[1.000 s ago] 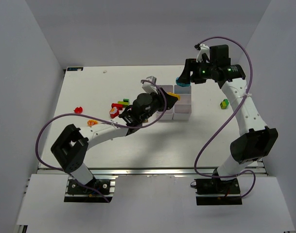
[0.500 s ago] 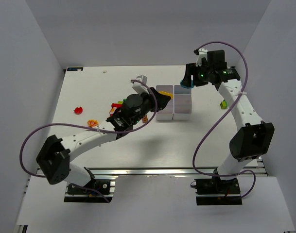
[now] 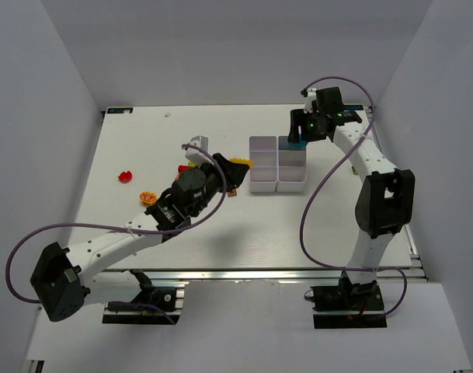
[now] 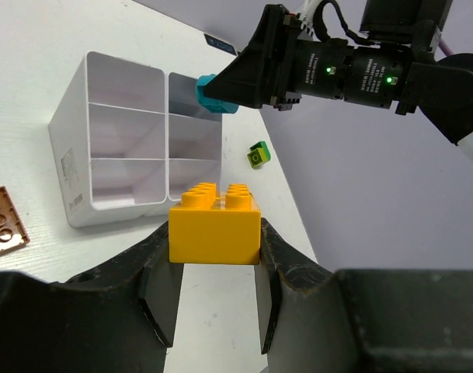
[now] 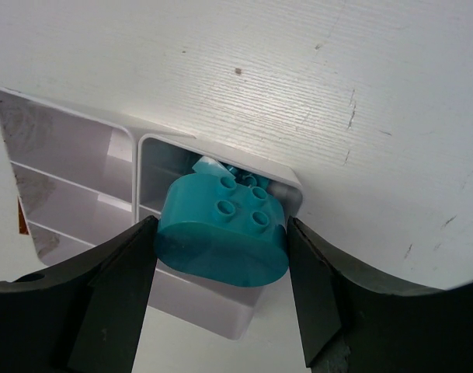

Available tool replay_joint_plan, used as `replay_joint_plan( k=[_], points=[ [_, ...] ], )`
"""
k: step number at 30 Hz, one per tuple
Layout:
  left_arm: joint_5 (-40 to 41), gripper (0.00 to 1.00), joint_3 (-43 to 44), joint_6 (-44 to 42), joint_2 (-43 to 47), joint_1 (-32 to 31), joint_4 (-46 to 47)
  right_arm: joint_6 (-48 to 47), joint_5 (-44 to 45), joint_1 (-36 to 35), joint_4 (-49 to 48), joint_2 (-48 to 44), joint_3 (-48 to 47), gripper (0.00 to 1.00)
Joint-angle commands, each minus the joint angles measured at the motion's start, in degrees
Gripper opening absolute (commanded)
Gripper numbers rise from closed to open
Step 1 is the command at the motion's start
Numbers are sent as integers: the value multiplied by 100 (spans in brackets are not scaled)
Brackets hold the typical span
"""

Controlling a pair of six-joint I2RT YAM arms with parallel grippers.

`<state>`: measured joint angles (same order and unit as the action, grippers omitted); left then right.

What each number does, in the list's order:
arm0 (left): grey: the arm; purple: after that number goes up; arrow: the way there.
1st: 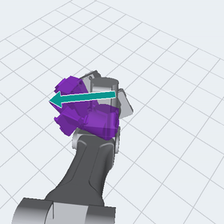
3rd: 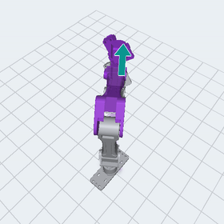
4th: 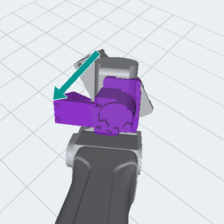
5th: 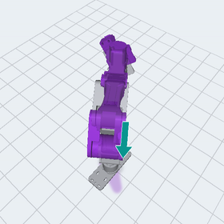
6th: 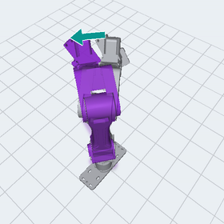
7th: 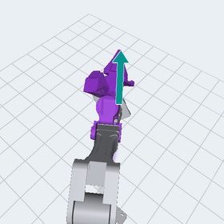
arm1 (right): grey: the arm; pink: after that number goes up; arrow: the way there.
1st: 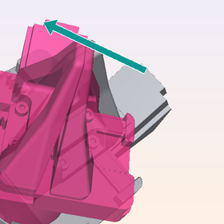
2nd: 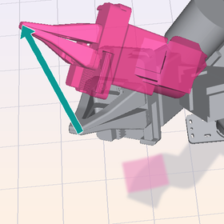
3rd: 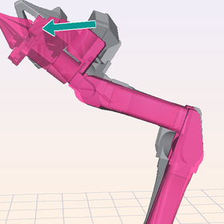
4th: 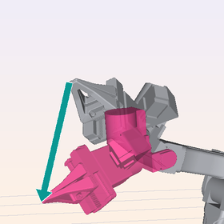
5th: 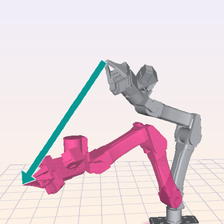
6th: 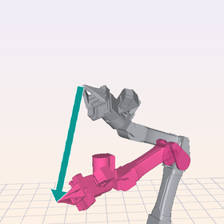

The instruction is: Sort the legos into containers by color

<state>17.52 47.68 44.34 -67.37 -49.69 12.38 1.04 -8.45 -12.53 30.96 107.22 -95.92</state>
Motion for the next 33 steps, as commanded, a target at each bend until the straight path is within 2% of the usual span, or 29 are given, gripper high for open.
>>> replay_joint_plan(
  k=[1, 10, 20, 22, 23, 27, 29, 33],
  points=[
    [217, 13, -101, 75, 277, -23, -78, -86, 194, -65, -494, -105, -111, 9],
    [155, 13, -136, 101, 216, -23, -17, -78, 247, -135, -565, 71, -173, 27],
    [155, 13, -128, 101, 190, -23, -17, -86, 238, -179, -661, -26, 231, 57],
    [147, 13, -127, 102, 163, -23, 1, -86, 256, -170, -670, -52, 275, 58],
    [129, 13, -127, 101, 146, -23, 10, -86, 256, -170, -670, -52, 276, 62],
    [111, 13, -110, 84, 128, -23, 10, -86, 256, -179, -679, -61, 328, 64],
    [129, 13, -110, 93, 128, -23, 1, -86, 256, -170, -670, -70, 328, 71],
    [129, 13, -127, 84, 163, -23, 10, -279, 282, -170, -688, -114, 319, 79]
  ],
)
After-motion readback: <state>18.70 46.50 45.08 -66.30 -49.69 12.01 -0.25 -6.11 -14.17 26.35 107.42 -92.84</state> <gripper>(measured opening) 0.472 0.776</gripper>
